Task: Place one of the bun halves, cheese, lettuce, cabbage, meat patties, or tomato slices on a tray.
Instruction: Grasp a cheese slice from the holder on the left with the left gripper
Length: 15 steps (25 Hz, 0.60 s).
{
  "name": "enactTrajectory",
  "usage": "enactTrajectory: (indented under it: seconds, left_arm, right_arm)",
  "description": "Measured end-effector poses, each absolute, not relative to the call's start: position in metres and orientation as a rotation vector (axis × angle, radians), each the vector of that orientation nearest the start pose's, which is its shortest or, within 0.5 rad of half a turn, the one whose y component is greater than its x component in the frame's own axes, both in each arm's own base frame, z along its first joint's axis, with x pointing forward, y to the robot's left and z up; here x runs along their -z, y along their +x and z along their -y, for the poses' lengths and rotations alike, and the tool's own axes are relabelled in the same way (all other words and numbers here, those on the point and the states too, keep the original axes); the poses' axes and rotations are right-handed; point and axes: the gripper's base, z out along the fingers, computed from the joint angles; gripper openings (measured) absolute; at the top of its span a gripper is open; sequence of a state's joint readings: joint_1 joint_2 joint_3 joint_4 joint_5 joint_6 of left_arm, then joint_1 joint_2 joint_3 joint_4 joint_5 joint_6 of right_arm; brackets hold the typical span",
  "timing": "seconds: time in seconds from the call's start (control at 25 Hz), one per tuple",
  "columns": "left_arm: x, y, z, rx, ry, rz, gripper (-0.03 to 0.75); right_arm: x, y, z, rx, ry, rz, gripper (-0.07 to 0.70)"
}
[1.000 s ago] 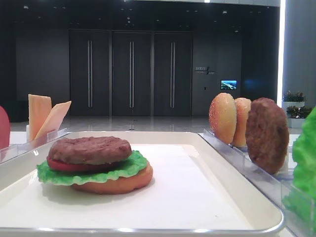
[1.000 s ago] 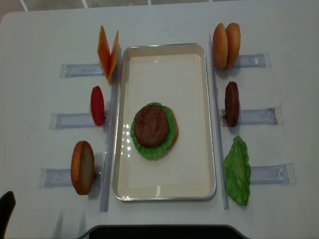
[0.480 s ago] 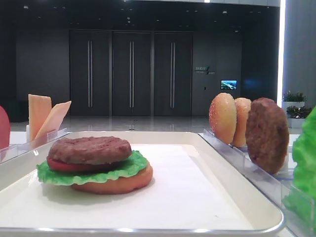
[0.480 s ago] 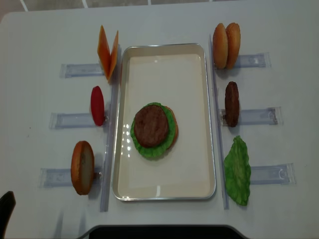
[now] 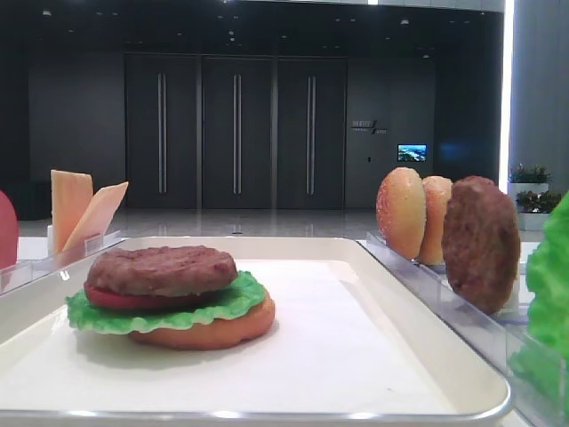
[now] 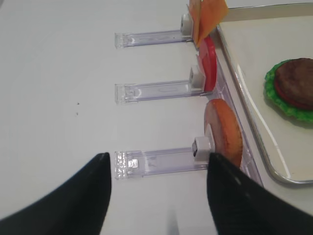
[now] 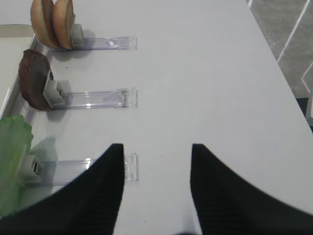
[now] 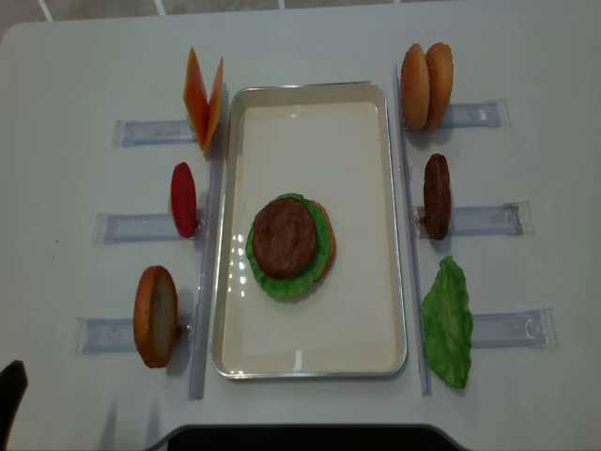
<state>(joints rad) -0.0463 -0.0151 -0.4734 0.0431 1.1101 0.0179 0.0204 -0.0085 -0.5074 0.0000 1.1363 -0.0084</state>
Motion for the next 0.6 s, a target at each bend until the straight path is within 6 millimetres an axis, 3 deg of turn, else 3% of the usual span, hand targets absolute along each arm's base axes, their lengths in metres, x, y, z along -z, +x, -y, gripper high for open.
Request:
enactTrajectory:
  seconds: [0.16,0.28,0.44,0.6]
  left_arm:
    - [-0.266,-0.005,-0.005,-0.048,0.060,-2.111,0.468]
    - [-0.272,0.015,-0.008,-0.098,0.038,-2.239,0.443]
    - [-0.282,0.072,-0.006,-0.094,-0.005,-2.422,0.422]
    - [-0.295,0.147,-0.001,-0.073,-0.035,-2.560,0.420]
  right_arm:
    - [-0.273,-0.010,0.000,-0.007,-0.030,-2.104,0.307]
    - [-0.273,-0.010,0.000,-0.007,-0.030,-2.104,0.307]
    - [-0.273,-0.010,0.000,-0.007,-0.030,-2.104,0.307]
    - [-0.273,-0.010,0.000,-0.007,-0.030,-2.104,0.307]
